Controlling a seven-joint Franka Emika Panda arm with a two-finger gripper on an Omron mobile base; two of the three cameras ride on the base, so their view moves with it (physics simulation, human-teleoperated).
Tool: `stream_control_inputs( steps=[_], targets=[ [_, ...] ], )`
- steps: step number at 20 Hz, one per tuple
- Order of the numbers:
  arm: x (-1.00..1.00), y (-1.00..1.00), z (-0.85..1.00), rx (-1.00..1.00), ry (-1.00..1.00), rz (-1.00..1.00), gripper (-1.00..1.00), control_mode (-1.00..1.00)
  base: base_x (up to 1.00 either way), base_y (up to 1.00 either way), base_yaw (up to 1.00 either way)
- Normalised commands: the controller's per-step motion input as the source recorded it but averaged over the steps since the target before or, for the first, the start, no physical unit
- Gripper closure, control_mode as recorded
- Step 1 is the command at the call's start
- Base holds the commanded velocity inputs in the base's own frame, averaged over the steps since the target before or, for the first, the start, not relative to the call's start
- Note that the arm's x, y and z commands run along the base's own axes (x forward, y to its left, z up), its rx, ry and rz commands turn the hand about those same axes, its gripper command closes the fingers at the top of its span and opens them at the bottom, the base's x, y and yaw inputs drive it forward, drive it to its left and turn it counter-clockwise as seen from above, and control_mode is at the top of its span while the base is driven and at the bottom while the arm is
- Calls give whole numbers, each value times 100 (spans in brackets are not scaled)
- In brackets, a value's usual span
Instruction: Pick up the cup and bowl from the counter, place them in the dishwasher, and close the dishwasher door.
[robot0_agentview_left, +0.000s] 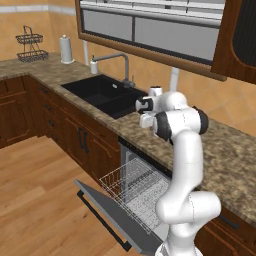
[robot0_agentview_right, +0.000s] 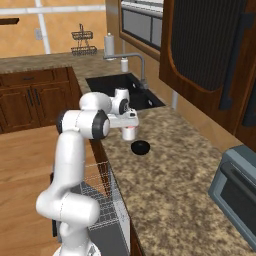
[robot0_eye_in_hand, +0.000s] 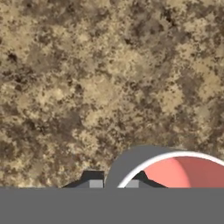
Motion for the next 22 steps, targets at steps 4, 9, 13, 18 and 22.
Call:
stream_control_inputs(
  steps=[4,9,13,18,22],
  targets=[
    [-27,32,18,0,-8,7,100,-100,0,0,0],
    [-87,81,30,0,-2,20,100,-100,0,0,0],
    [-100,63,8,3,-1,20,100,-100,0,0,0],
    [-100,10,0,21,-10,7,100,-100,0,0,0],
    [-100,17,-25,36,-9,-7,100,-100,0,0,0]
  ],
)
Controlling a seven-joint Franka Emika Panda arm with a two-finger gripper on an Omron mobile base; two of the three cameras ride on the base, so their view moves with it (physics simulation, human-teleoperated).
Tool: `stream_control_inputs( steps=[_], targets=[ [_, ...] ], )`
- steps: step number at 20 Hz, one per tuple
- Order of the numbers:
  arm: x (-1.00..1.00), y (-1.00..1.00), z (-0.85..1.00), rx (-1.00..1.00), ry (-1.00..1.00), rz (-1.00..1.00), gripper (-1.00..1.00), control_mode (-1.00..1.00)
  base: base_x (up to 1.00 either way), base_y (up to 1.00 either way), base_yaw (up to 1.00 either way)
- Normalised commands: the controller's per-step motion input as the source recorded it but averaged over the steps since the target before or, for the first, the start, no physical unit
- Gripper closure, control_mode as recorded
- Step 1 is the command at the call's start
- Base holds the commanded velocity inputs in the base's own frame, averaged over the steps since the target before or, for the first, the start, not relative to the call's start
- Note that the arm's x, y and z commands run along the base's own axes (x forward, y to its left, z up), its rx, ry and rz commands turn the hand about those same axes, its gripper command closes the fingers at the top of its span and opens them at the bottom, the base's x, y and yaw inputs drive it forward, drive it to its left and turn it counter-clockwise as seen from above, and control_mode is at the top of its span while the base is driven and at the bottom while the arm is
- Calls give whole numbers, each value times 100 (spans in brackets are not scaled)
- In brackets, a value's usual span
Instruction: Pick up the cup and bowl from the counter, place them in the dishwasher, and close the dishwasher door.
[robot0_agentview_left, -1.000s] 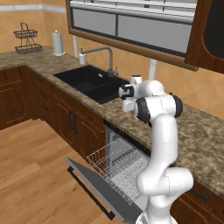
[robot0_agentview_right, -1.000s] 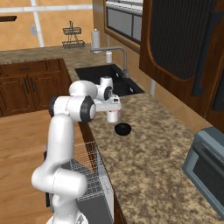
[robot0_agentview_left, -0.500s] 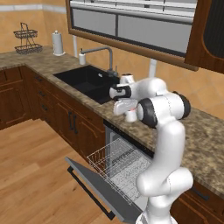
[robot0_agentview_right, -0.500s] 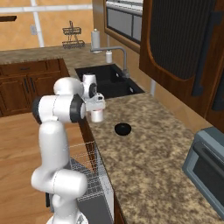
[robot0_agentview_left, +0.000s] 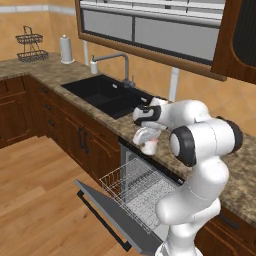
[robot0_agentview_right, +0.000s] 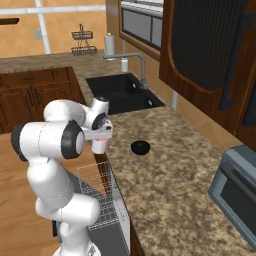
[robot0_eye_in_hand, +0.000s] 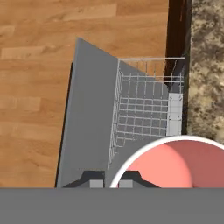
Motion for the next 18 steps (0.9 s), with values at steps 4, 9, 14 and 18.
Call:
stream_control_inputs(
  steps=[4,9,14,18],
  targets=[
    [-39,59,-38,13,7,-28,100,-100,0,0,0],
    [3,64,-26,-6,26,-31,100,-100,0,0,0],
    [29,17,-27,-2,29,-34,100,-100,0,0,0],
    [40,5,-54,-14,2,-31,100,-100,0,0,0]
  ],
)
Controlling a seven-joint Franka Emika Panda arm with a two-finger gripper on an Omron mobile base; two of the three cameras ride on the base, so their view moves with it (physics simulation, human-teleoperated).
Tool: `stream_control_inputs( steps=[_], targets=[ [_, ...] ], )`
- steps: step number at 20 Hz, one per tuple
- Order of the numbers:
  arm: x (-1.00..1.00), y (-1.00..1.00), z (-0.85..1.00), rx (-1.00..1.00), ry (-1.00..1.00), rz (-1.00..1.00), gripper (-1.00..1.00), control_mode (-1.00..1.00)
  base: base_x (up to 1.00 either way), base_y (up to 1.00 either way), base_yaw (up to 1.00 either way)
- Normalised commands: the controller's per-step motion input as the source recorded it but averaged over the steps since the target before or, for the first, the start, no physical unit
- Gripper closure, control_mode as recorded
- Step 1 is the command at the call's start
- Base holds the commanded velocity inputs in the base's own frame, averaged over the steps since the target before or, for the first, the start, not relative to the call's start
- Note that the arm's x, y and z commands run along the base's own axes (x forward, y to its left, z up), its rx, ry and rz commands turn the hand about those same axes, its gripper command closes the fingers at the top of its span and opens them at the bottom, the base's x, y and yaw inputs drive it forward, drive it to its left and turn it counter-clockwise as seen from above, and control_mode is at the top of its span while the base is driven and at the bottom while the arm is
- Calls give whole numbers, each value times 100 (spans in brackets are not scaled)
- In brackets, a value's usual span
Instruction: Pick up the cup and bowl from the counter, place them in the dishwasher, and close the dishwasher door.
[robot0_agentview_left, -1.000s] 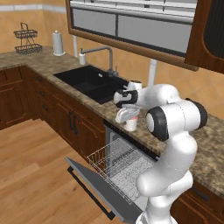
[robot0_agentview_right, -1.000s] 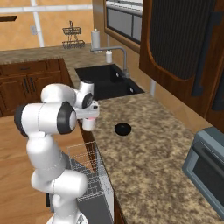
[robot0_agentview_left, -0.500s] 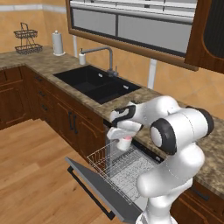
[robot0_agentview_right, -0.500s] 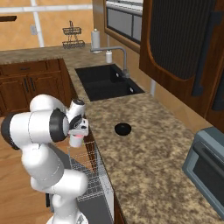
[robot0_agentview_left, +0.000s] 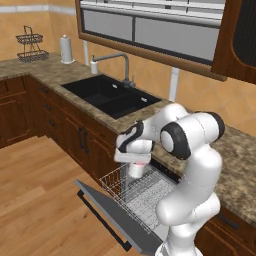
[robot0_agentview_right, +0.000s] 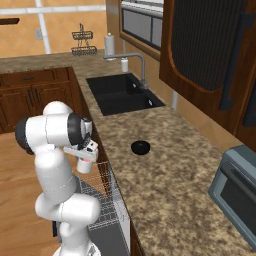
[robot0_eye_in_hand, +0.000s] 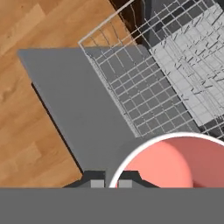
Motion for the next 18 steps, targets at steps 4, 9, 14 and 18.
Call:
stream_control_inputs(
  steps=[4,9,14,18],
  targets=[
    [27,26,-46,-13,-2,-44,100,-100,0,0,0],
    [35,1,-37,-6,0,-39,100,-100,0,0,0],
    [39,-20,-40,-1,1,-19,100,-100,0,0,0],
    [38,-20,-46,0,4,-6,100,-100,0,0,0]
  ],
)
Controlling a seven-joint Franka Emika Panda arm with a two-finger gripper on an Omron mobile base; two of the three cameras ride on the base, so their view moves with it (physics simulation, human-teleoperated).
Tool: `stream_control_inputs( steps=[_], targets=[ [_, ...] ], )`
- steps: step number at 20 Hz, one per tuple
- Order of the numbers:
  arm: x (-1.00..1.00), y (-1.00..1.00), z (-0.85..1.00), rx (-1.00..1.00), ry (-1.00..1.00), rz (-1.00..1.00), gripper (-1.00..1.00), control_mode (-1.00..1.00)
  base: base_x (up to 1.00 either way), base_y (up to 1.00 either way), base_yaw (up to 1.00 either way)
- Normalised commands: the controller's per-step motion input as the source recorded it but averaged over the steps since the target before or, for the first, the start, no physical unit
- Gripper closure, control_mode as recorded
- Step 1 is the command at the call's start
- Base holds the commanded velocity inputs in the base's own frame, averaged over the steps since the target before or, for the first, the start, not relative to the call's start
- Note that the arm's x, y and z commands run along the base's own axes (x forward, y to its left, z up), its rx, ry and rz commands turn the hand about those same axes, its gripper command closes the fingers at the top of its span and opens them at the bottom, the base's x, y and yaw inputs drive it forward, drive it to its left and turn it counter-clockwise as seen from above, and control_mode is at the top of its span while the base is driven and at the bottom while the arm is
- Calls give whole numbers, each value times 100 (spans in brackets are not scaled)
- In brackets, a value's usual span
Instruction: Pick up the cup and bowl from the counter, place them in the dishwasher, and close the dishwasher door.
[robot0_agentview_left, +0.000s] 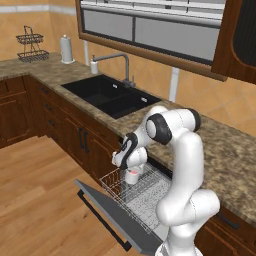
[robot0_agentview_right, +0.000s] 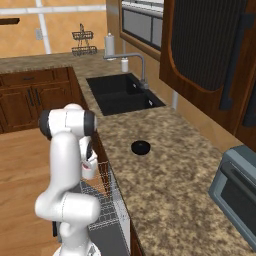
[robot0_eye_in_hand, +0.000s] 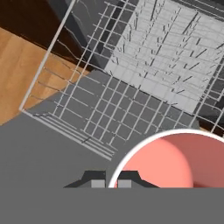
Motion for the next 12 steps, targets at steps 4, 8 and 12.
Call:
stream_control_inputs(
  steps=[4,8,12],
  targets=[
    [32,0,-52,-1,0,-4,100,-100,0,0,0],
    [19,0,-54,-1,0,-3,100,-100,0,0,0],
    [2,-13,-60,-2,0,-4,100,-100,0,0,0]
  ],
)
